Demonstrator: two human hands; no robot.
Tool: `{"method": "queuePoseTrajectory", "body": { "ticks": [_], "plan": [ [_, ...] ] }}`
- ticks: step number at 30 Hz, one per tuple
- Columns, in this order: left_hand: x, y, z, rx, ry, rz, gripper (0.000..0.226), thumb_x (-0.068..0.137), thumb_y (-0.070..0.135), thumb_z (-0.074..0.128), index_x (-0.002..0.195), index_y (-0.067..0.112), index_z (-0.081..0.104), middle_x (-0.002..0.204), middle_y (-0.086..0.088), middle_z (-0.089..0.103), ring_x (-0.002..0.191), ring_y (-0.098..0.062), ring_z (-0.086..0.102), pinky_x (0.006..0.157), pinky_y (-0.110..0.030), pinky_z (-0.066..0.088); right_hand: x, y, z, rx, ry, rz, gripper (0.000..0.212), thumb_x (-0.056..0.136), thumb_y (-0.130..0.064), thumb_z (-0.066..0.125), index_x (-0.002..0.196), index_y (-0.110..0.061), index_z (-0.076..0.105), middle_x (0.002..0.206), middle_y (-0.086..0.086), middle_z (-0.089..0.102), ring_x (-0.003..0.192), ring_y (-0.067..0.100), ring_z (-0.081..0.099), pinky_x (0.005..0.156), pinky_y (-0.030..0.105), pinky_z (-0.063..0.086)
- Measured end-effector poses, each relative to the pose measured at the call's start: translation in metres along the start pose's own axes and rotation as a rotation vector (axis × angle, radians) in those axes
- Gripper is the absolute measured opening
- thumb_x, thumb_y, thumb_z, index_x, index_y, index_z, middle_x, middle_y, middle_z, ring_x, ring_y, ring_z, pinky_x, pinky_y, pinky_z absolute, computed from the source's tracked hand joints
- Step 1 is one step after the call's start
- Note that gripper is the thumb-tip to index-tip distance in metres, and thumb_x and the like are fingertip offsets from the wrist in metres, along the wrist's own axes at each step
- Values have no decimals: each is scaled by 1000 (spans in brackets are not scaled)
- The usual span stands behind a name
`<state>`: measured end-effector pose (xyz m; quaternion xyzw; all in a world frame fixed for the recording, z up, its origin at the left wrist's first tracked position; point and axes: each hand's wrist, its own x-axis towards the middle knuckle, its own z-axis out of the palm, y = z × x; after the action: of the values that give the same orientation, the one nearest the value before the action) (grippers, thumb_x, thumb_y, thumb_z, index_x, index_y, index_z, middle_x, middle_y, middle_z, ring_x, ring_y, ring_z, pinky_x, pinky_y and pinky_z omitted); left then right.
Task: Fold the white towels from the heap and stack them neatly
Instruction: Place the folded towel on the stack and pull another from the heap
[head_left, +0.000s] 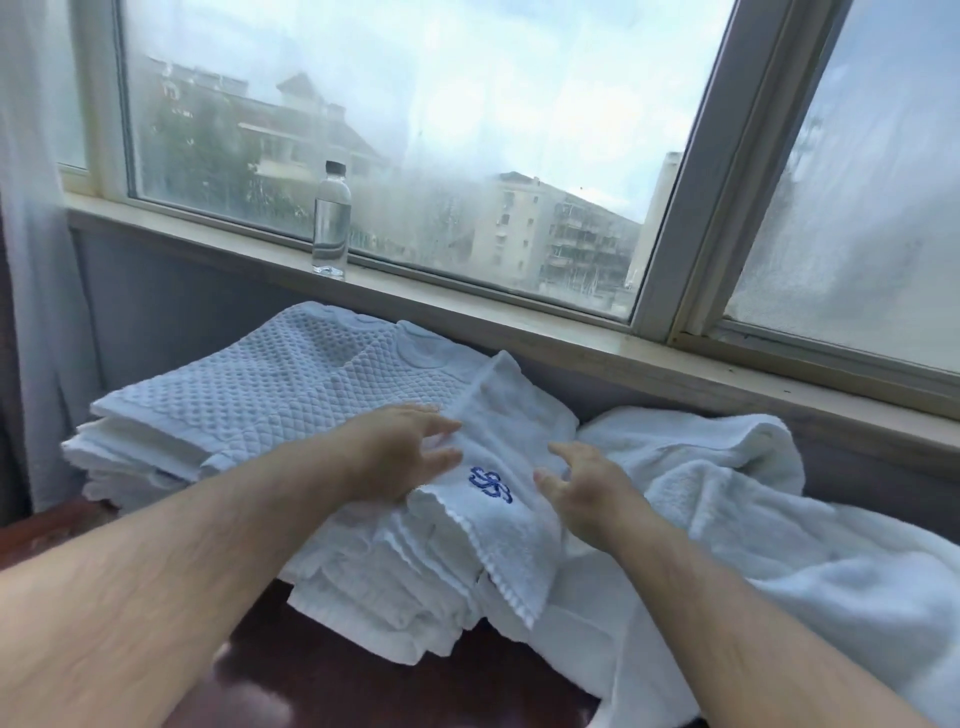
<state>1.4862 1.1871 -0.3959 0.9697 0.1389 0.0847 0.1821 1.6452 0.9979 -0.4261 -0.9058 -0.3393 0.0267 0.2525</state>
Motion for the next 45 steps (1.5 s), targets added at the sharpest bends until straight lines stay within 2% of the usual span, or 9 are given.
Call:
{"method": "queuePoseTrajectory", "body": {
  "ticks": [4,9,13,16,21,28,37,41,45],
  "plan": [
    [-23,37,-6,-56,88,53,44,101,52,47,140,33,53,148,7,49,136,-12,42,101,-25,30,-47,7,-24,-1,74,-20,44,97,-35,53,139,-21,55,145,-4,51,127,13,51,92,22,36],
    [-53,94,20,-127,195,218,23,97,46,54,118,42,64,124,23,54,110,5,42,91,-21,31,-111,37,-45,-20,245,-34,29,93,-30,57,119,-23,69,127,-7,62,122,12,52,89,22,37],
    [-62,129,71,-231,155,302,17,96,42,57,111,45,64,109,31,49,104,14,37,91,-6,31,-153,73,-54,94,452,38,16,91,-20,60,102,-24,72,104,-10,67,107,12,59,84,22,38],
    [-59,151,115,-355,130,301,24,95,39,58,118,46,62,114,30,50,113,8,46,96,-11,36,-179,98,-46,208,590,102,18,89,-12,62,93,-30,65,94,-14,62,101,15,60,86,25,42],
    [-40,177,182,-363,28,202,74,87,66,57,151,50,24,161,11,17,150,-12,9,120,-30,16,-186,133,-30,246,612,247,37,90,-29,63,126,-26,62,126,1,58,120,23,52,107,40,41],
    [4,208,234,13,-23,267,91,79,84,32,149,53,-17,167,1,3,153,-17,-7,122,-50,-1,-173,189,-26,56,457,402,71,91,-61,52,154,-47,22,147,7,39,132,29,42,105,43,39],
    [36,226,254,-67,49,348,88,77,83,33,149,57,-11,164,9,15,151,-15,6,121,-43,6,-168,229,-38,267,609,394,61,92,-50,59,147,-29,42,146,-7,49,132,10,44,109,31,37],
    [21,218,246,-222,98,343,85,76,77,52,149,58,13,151,18,33,141,-8,25,117,-32,19,-171,225,-38,116,691,445,44,92,-48,55,129,-25,60,127,-3,61,126,23,48,107,41,35],
    [-6,198,241,-290,131,364,74,74,68,65,141,55,34,135,21,39,128,-5,39,109,-27,34,-176,223,-43,203,1046,533,55,88,-32,68,138,-14,52,136,20,51,127,38,43,109,49,35]
  ]
}}
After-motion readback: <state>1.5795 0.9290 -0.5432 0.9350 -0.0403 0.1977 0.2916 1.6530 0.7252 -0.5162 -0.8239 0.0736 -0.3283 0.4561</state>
